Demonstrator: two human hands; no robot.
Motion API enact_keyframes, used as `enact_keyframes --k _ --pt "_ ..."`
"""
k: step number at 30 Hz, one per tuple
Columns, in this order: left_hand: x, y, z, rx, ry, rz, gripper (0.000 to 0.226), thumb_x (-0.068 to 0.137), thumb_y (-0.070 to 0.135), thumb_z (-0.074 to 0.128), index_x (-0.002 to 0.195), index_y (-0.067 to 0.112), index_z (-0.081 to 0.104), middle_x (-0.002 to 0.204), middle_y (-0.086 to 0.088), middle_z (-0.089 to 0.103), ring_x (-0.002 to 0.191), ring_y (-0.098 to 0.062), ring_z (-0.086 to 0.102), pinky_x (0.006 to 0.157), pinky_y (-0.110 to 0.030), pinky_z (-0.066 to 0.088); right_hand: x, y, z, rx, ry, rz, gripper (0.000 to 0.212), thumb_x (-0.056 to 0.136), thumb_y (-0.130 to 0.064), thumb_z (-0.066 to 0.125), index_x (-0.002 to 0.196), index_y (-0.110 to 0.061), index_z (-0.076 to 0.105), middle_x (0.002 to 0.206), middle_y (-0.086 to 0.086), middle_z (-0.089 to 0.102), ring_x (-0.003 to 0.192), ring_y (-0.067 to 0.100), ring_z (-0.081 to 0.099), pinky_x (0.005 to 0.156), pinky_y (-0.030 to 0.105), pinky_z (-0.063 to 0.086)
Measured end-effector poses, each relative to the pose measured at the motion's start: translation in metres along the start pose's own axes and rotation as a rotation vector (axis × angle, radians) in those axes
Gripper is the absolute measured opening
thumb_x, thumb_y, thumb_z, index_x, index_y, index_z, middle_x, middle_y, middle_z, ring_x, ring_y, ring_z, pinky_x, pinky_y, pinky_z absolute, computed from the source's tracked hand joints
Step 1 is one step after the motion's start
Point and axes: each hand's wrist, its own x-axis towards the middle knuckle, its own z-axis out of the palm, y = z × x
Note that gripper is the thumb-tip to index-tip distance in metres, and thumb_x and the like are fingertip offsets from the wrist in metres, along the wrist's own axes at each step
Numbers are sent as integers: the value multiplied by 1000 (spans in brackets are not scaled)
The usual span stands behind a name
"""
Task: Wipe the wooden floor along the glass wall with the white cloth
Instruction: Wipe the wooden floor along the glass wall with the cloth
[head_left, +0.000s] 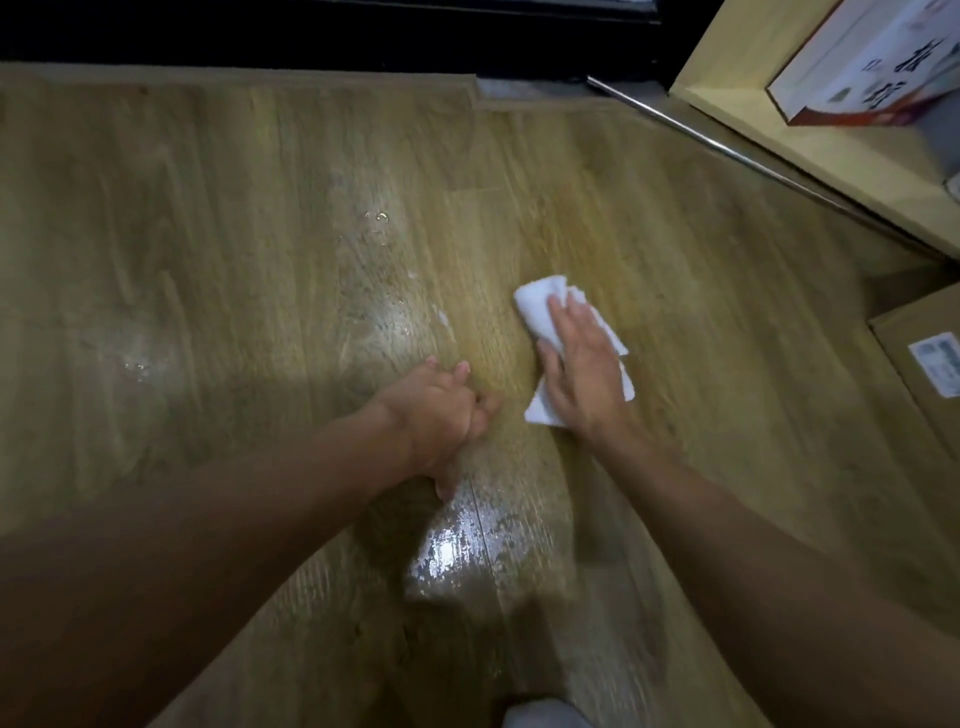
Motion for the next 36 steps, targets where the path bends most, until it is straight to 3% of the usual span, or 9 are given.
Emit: enact_keyframes --k 4,10,13,16,18,24,29,34,36 --pt "-4 -7 22 -69 76 -6 107 78 64 58 152 22 -6 158 -20 -9 144 -45 3 118 -44 13 -34 39 -24 93 -53 -224 45 95 -14 50 139 -4 45 146 14 42 139 25 37 115 41 28" --pt "-9 -14 36 -220 154 -21 113 76 62 60 152 17 -10 159 -9 -18 146 -31 -13 121 -40 11 49 -8 -8 78 149 415 49 101 -20 38 147 -5 29 155 14 26 145 27 21 117 36 14" --pt "-13 -14 37 -198 207 -88 123 73 70 55 149 0 -12 158 -17 -16 147 -26 -11 119 -37 12 55 -78 16 110 -43 119 51 102 -21 34 149 -8 21 159 12 16 148 24 11 119 35 7" --pt "-25 -13 51 -188 253 -154 113 78 76 43 151 3 -2 158 -21 -2 148 -32 -1 118 -42 10 24 -102 21 304 -162 -203 45 98 -20 50 142 -12 42 153 8 33 144 17 23 119 27 12" --pt "-40 -14 69 -196 260 -185 105 83 74 37 150 4 0 159 -18 2 147 -33 1 119 -44 13 13 -80 9 403 -174 -216 42 95 -16 56 136 -12 50 147 6 43 139 13 32 114 14 14" --pt "-62 -29 99 -246 245 -244 96 87 73 25 151 13 -12 159 -13 -13 146 -36 -11 121 -45 0 56 -72 13 251 -40 64 45 99 -15 47 143 -9 39 154 12 30 145 23 22 118 28 12" --pt "-66 -46 94 -249 235 -127 86 93 59 35 152 10 -3 160 -14 -9 147 -33 -10 120 -38 -4 62 -149 40 220 -212 -266 47 101 -20 43 146 -12 32 157 12 21 147 24 14 120 35 8" --pt "-101 -90 96 -261 315 -203 55 98 46 33 146 19 30 156 -3 26 138 -23 36 106 -34 37 16 -126 29 214 -321 -552 45 98 -16 44 142 -12 38 152 9 32 144 22 22 118 33 15" --pt "-117 -103 106 -251 294 -346 55 98 48 32 145 20 28 155 -3 26 137 -25 36 105 -39 40 25 -105 24 192 -245 -459 43 96 -10 48 139 -9 43 149 12 37 142 29 29 118 34 19"
